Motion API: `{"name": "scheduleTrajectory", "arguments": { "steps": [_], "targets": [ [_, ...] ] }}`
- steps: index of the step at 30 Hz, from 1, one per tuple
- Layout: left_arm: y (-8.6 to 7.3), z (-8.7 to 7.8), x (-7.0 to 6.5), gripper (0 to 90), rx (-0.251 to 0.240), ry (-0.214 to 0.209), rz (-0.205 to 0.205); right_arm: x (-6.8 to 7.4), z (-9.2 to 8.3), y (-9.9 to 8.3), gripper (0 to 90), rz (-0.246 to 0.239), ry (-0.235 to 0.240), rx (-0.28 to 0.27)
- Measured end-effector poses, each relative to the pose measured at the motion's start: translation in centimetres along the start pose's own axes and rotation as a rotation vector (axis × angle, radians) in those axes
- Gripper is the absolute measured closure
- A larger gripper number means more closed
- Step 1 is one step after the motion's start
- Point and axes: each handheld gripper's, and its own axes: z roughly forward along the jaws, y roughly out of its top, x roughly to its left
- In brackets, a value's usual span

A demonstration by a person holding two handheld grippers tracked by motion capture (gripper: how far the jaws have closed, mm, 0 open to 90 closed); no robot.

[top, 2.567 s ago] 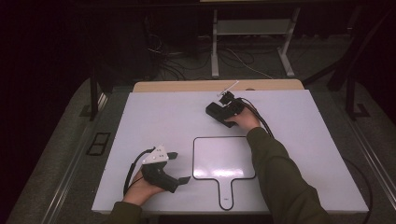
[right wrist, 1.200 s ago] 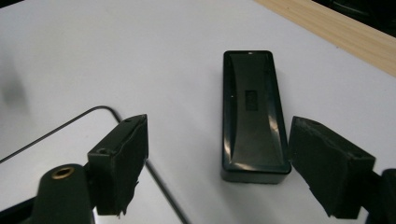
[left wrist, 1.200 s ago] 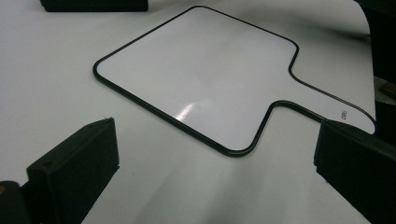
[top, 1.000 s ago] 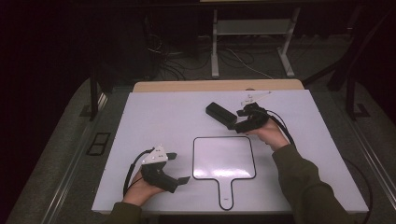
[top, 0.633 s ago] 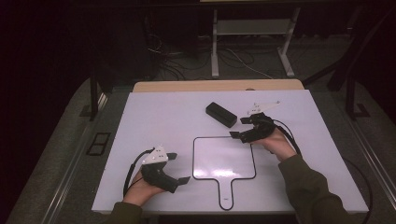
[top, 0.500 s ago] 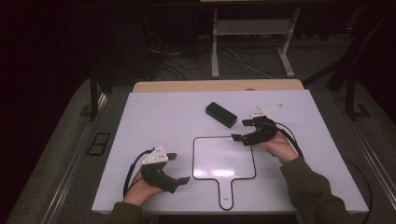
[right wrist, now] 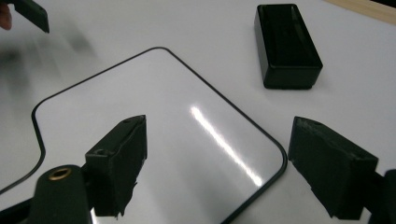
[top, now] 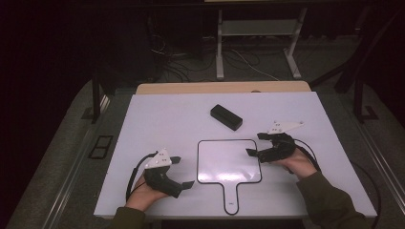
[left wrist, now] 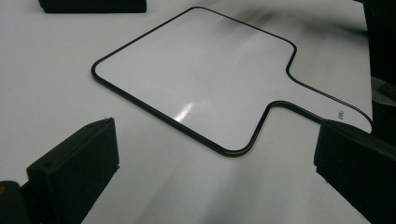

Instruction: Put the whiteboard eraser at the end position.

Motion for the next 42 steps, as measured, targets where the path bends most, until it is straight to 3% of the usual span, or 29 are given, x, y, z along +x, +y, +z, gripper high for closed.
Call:
{"name": "scheduleTrajectory", "arguments": {
  "steps": [15,29,42],
  "targets": [
    [-0.1,0.0,0.0,0.0,0.000,0.001,-0.003,1.4,-2.0,-2.5,17.0,0.007,-0.061,-0.053],
    [0.0,0.0,0.0,0.0,-0.002,0.005,-0.003,2.1,-4.1,-4.8,17.0,0.031,-0.075,-0.084],
    [0.0,-0.1,0.0,0.0,-0.002,0.006,0.004,2.5,-5.7,-7.0,16.9,0.029,-0.082,-0.077]
  ]
}}
